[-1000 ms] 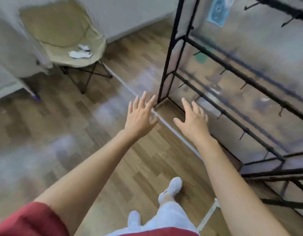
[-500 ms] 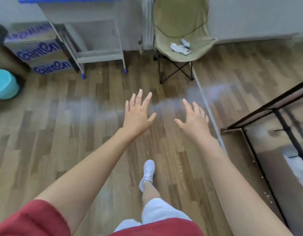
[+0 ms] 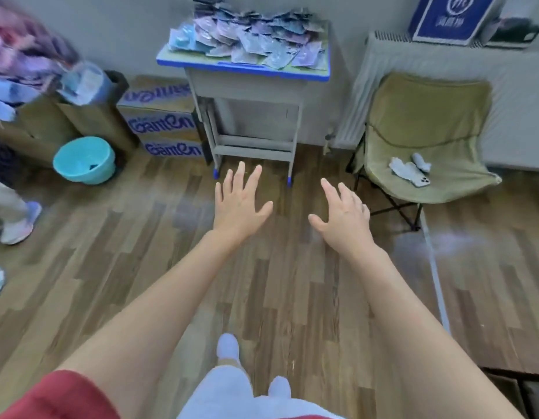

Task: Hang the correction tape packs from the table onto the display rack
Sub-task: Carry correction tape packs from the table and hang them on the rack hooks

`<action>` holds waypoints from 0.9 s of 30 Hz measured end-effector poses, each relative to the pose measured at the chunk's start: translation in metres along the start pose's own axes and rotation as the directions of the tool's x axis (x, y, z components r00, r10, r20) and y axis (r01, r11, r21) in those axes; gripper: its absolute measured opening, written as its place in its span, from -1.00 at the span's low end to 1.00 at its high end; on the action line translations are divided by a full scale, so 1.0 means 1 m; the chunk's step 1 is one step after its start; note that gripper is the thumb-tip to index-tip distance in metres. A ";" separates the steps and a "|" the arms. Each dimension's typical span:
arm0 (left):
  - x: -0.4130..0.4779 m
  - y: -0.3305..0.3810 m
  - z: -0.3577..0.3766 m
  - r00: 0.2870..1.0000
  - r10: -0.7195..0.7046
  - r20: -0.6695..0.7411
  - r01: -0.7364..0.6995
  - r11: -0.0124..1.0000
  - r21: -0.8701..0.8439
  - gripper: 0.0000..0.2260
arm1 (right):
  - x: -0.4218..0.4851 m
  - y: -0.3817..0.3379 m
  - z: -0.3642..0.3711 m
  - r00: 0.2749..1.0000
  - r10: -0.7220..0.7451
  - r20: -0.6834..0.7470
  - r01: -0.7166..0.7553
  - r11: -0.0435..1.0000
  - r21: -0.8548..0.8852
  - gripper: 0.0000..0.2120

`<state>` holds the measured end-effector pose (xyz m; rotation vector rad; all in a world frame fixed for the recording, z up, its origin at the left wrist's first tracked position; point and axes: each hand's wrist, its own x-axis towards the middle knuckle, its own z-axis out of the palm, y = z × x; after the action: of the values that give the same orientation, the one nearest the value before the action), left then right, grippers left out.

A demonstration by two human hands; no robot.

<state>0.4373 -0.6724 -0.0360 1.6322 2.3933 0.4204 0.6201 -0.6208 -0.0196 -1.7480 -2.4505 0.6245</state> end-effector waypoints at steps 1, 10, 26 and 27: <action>0.024 -0.009 -0.004 1.000 -0.015 -0.017 0.015 1.000 -0.004 -0.39 | 0.024 -0.010 -0.001 1.000 -0.014 0.001 0.014 1.000 -0.007 -0.34; 0.222 -0.072 -0.043 0.998 -0.014 -0.056 0.014 1.000 -0.013 -0.38 | 0.214 -0.082 -0.017 0.998 -0.019 -0.057 0.018 1.000 -0.026 -0.34; 0.521 -0.100 -0.066 0.999 -0.018 -0.027 0.018 1.000 -0.014 -0.37 | 0.513 -0.125 -0.064 0.995 0.015 -0.097 -0.014 1.000 0.018 -0.33; 0.543 -0.099 -0.067 0.999 -0.028 -0.029 0.028 1.000 -0.015 -0.37 | 0.535 -0.126 -0.068 0.995 0.009 -0.097 -0.006 1.000 0.024 -0.33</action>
<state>0.1320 -0.2086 -0.0164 1.5956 2.4253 0.4595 0.3388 -0.1436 -0.0061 -1.7368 -2.3641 0.5530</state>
